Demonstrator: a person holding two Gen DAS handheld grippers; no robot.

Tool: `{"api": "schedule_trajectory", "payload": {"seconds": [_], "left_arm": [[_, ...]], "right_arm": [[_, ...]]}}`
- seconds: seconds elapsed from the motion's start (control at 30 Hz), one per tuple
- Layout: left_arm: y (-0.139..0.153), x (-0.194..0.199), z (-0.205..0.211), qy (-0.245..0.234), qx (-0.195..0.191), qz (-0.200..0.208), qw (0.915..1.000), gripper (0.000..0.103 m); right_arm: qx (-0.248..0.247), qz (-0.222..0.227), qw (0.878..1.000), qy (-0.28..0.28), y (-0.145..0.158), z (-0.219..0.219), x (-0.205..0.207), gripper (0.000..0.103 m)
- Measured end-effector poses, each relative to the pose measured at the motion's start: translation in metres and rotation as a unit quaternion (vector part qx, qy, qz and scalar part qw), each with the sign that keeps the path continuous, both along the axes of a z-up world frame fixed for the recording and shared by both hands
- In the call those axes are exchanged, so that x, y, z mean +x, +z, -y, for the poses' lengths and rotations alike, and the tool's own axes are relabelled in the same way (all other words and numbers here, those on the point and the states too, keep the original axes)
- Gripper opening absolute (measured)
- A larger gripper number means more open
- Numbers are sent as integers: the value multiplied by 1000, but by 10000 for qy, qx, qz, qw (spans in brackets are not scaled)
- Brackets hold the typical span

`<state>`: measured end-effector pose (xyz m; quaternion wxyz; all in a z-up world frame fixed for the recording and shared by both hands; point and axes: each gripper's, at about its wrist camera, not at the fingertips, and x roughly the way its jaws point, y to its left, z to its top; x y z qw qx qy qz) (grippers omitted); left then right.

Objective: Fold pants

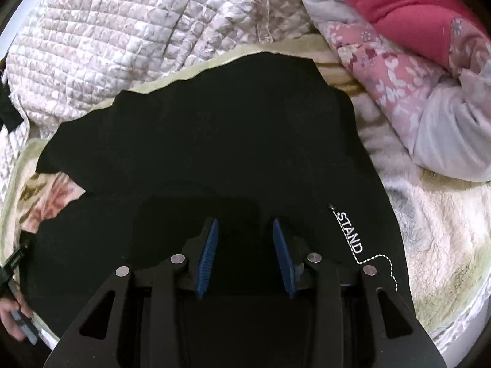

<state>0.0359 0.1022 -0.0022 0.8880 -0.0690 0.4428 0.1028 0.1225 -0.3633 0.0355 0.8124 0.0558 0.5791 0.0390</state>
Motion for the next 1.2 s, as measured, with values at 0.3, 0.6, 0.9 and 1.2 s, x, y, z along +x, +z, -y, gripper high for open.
{"api": "schedule_trajectory", "payload": {"seconds": [0.3, 0.6, 0.9, 1.2], "left_arm": [[38, 4, 35, -525, -449, 203, 9974, 39], [45, 59, 67, -1171, -744, 132, 9902, 53], [48, 149, 79, -1543, -658, 340, 9853, 66], [7, 221, 83, -1416, -487, 50, 9887, 68]], "right_arm": [[401, 142, 9952, 882, 13, -42, 11, 53], [473, 144, 9862, 1577, 1, -73, 48, 60], [232, 350, 9760, 2137, -21, -81, 140, 65], [-20, 48, 9707, 2404, -73, -95, 219, 66]]}}
